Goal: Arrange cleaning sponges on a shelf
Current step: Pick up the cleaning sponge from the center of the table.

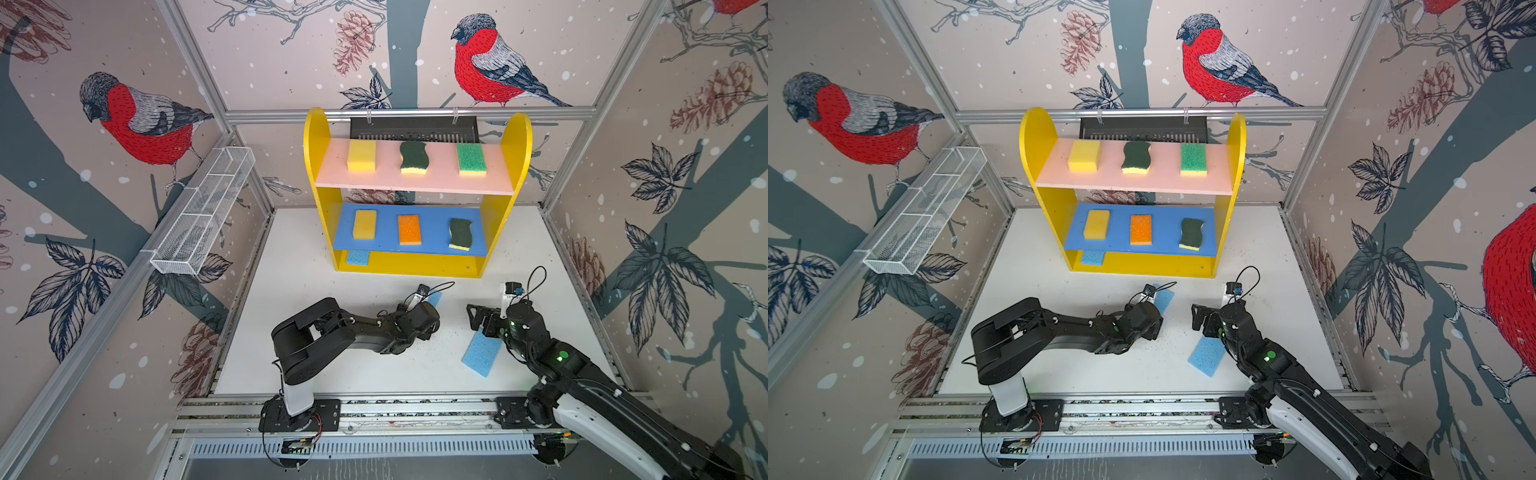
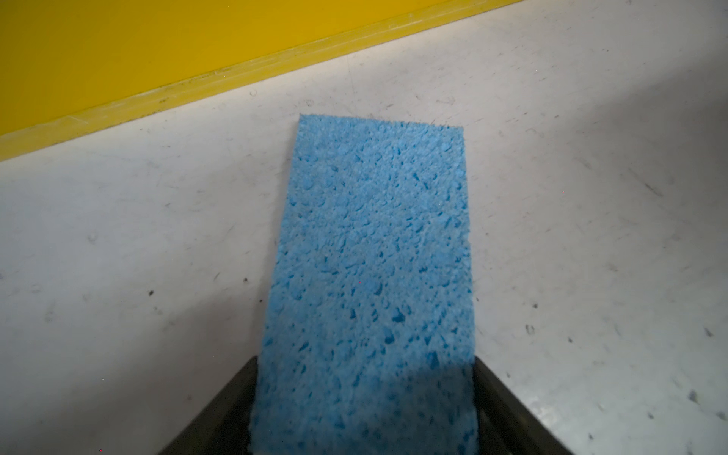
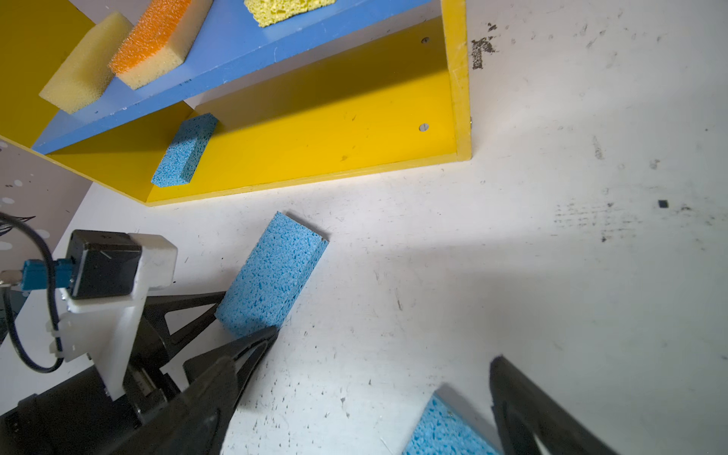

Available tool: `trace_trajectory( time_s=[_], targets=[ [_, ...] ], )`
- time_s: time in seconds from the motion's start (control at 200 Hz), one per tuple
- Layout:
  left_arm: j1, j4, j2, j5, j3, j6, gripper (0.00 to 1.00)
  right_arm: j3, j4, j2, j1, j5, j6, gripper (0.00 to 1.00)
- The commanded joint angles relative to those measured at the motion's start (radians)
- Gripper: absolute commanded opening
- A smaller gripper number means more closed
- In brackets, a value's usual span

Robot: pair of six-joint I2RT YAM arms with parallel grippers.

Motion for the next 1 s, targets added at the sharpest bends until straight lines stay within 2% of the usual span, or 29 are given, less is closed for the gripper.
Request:
trace_trajectory(
  time_s=[0.0,0.32,0.58,0.77,0.996],
  targets=[
    [0.0,-0.124,0.0,0.112,-0.023,-0.024,0.75,0.0,0.021,-0.006,0.0,-0.005,-0.011,1.0],
    [0.032,-0.115,-0.063,0.015,-0.117,-0.161,0.72,-0.022,0.035,-0.018,0.002,-0.011,0.003,1.0],
    [0.064,-0.15,-0.102,-0.09,-0.128,-0.267,0.7,-0.023,0.059,-0.01,0.001,-0.016,-0.001,1.0],
    [0.098,-0.067,-0.166,-0.106,-0.171,-0.243,0.72,-0.028,0.095,0.027,0.002,-0.024,-0.018,0.99],
    [0.111,-0.078,-0.154,-0.112,-0.105,-0.194,0.71,-0.031,0.133,0.046,0.002,-0.027,-0.036,1.0]
  ],
)
